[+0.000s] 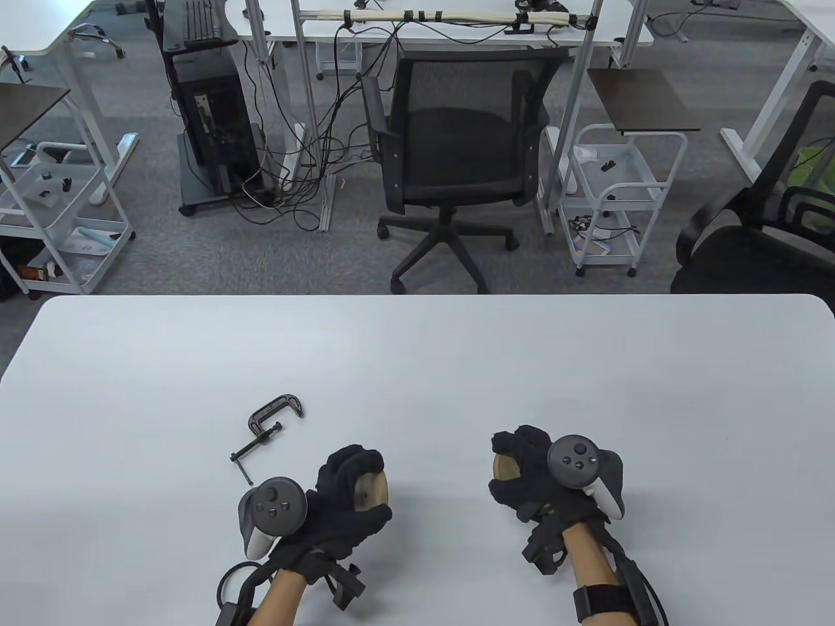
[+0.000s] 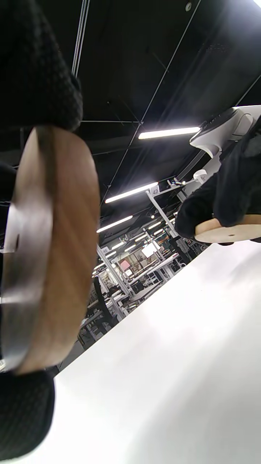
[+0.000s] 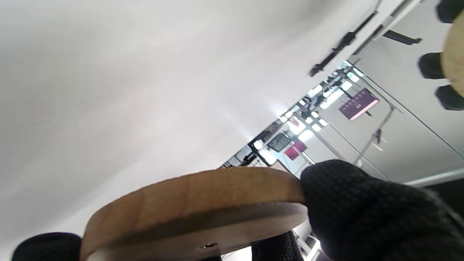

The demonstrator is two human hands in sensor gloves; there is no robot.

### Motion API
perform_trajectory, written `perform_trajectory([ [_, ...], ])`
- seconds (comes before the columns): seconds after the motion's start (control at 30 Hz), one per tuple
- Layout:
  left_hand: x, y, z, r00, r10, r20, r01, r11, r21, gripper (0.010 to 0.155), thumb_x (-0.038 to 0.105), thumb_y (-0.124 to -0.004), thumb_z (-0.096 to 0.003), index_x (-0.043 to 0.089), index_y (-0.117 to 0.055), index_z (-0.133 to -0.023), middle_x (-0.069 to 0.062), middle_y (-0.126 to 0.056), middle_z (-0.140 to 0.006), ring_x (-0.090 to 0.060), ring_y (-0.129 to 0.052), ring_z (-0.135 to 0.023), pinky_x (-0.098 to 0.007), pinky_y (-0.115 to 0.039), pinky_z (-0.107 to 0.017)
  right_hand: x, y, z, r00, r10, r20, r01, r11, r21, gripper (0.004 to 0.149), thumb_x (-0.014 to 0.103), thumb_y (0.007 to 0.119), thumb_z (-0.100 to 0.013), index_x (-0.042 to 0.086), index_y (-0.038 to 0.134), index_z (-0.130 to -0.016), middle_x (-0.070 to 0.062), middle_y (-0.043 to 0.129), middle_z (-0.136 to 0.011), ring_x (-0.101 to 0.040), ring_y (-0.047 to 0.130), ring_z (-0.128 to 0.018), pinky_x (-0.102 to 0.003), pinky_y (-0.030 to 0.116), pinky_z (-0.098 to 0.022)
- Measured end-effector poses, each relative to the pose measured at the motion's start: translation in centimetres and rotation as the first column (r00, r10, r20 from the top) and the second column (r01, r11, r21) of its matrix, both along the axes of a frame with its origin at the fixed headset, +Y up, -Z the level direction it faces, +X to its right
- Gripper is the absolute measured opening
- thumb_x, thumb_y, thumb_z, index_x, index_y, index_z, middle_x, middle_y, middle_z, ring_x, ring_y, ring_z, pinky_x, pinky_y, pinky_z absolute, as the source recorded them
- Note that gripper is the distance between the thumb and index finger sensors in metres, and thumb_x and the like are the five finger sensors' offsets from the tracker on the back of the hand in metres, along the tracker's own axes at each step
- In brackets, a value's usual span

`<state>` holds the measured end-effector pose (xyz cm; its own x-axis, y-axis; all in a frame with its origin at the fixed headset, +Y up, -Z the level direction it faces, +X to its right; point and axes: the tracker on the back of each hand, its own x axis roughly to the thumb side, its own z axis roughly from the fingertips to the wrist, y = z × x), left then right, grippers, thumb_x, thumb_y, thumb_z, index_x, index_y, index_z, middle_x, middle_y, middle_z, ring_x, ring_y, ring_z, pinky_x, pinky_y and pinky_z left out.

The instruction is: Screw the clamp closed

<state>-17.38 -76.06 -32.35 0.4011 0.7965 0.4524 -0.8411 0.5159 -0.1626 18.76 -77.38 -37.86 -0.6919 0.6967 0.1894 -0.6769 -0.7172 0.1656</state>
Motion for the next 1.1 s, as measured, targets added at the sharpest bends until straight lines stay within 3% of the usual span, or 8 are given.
perform_trajectory([
  [0.13,0.4,0.0,0.3,0.999,0.034,0.007,-0.034,0.999,0.007,0.082,0.063,-0.087,-0.0461,0.037,-0.043,-0.110,-0.023,-0.037,-0.116,-0.058,-0.047,-0.095,-0.069,-0.076,-0.049,-0.4,-0.1,1.3,0.997,-0.082,0.001,0.081,0.990,0.112,0.080,0.056,0.094,-0.037,0.036,0.055,-0.104,-0.014,0.040,-0.113,-0.054,0.049,-0.088,-0.069,0.066,-0.049],
  [0.2,0.6,-0.3,0.3,0.999,0.052,0.008,-0.052,0.999,-0.002,0.082,0.062,-0.087,-0.0462,0.036,-0.044,-0.110,-0.024,-0.037,-0.115,-0.058,-0.047,-0.095,-0.069,-0.075,-0.049,-0.8,-0.5,1.7,0.990,-0.141,-0.006,0.141,0.984,0.106,0.080,0.053,0.096,-0.037,0.033,0.057,-0.104,-0.016,0.040,-0.113,-0.056,0.048,-0.088,-0.071,0.063,-0.049],
  [0.33,0.8,-0.7,0.0,0.999,0.048,0.003,-0.048,0.999,-0.002,0.082,0.063,-0.087,-0.0463,0.036,-0.043,-0.110,-0.024,-0.036,-0.115,-0.058,-0.046,-0.095,-0.068,-0.075,-0.050,-1.4,-0.1,2.0,0.995,-0.093,-0.023,0.095,0.982,0.165,0.080,0.056,0.094,-0.038,0.035,0.055,-0.104,-0.015,0.040,-0.113,-0.055,0.049,-0.088,-0.069,0.066,-0.049],
  [0.4,0.8,-0.9,-0.1,0.999,0.053,-0.003,-0.053,0.999,-0.002,0.082,0.063,-0.086,-0.0465,0.036,-0.042,-0.110,-0.024,-0.035,-0.115,-0.058,-0.046,-0.095,-0.068,-0.075,-0.050,-1.4,-0.1,2.0,0.987,-0.160,-0.025,0.162,0.974,0.157,0.080,0.057,0.093,-0.038,0.035,0.055,-0.105,-0.015,0.040,-0.113,-0.055,0.049,-0.088,-0.069,0.066,-0.049],
  [0.53,0.9,-1.2,-0.3,0.996,0.086,-0.007,-0.086,0.996,-0.013,0.082,0.063,-0.086,-0.0468,0.036,-0.042,-0.111,-0.024,-0.035,-0.115,-0.058,-0.046,-0.096,-0.068,-0.075,-0.050,-1.6,-0.4,2.4,0.928,-0.367,-0.055,0.371,0.926,0.070,0.080,0.056,0.093,-0.039,0.034,0.054,-0.105,-0.016,0.039,-0.113,-0.055,0.049,-0.088,-0.069,0.066,-0.049],
  [0.73,1.4,-1.2,-0.1,0.991,0.130,0.010,-0.130,0.991,-0.008,0.082,0.063,-0.085,-0.0471,0.037,-0.040,-0.111,-0.024,-0.034,-0.116,-0.058,-0.045,-0.096,-0.068,-0.075,-0.052,-2.7,-1.0,3.2,0.788,-0.612,-0.066,0.609,0.791,-0.066,0.081,0.057,0.091,-0.042,0.032,0.050,-0.107,-0.017,0.037,-0.114,-0.056,0.047,-0.088,-0.068,0.066,-0.049],
  [0.83,1.8,-1.4,0.1,0.989,0.145,0.025,-0.145,0.989,-0.019,0.082,0.063,-0.085,-0.0471,0.037,-0.040,-0.111,-0.024,-0.034,-0.116,-0.058,-0.045,-0.097,-0.068,-0.075,-0.052,-4.2,-1.4,3.8,0.745,-0.667,-0.022,0.665,0.745,-0.063,0.082,0.057,0.092,-0.042,0.031,0.051,-0.107,-0.017,0.039,-0.113,-0.056,0.049,-0.087,-0.068,0.067,-0.048],
  [1.1,3.3,-1.4,-0.2,0.977,0.194,0.085,-0.190,0.980,-0.055,0.083,0.063,-0.085,-0.0481,0.037,-0.039,-0.111,-0.024,-0.032,-0.116,-0.057,-0.044,-0.098,-0.068,-0.074,-0.054,-7.3,-1.9,4.2,0.640,-0.763,-0.084,0.735,0.641,-0.223,0.084,0.059,0.089,-0.044,0.029,0.046,-0.109,-0.017,0.036,-0.114,-0.056,0.047,-0.088,-0.067,0.067,-0.049],
])
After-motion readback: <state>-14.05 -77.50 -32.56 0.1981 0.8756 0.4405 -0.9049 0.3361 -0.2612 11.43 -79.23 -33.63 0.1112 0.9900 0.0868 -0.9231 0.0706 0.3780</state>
